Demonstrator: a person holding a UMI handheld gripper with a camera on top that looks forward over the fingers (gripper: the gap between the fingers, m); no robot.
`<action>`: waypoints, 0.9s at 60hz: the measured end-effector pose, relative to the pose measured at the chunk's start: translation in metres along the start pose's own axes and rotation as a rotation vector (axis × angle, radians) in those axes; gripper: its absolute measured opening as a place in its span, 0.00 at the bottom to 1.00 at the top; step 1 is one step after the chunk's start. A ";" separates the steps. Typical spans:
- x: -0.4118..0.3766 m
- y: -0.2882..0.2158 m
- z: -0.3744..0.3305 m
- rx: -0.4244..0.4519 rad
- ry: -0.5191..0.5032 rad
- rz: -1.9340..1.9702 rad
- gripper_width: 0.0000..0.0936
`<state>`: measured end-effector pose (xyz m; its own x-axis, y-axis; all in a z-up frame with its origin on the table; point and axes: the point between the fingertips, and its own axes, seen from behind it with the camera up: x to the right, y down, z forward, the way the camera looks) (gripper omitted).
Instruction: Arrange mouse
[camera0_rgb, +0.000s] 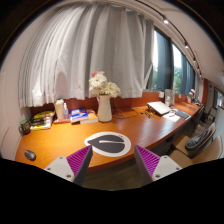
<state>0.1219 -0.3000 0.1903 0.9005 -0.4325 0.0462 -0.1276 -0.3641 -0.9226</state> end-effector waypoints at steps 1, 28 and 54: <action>-0.007 0.010 -0.002 -0.013 -0.009 -0.004 0.89; -0.309 0.174 -0.009 -0.281 -0.445 -0.195 0.91; -0.455 0.172 0.062 -0.346 -0.499 -0.282 0.91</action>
<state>-0.2836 -0.1148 -0.0130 0.9926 0.1213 0.0083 0.0899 -0.6868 -0.7212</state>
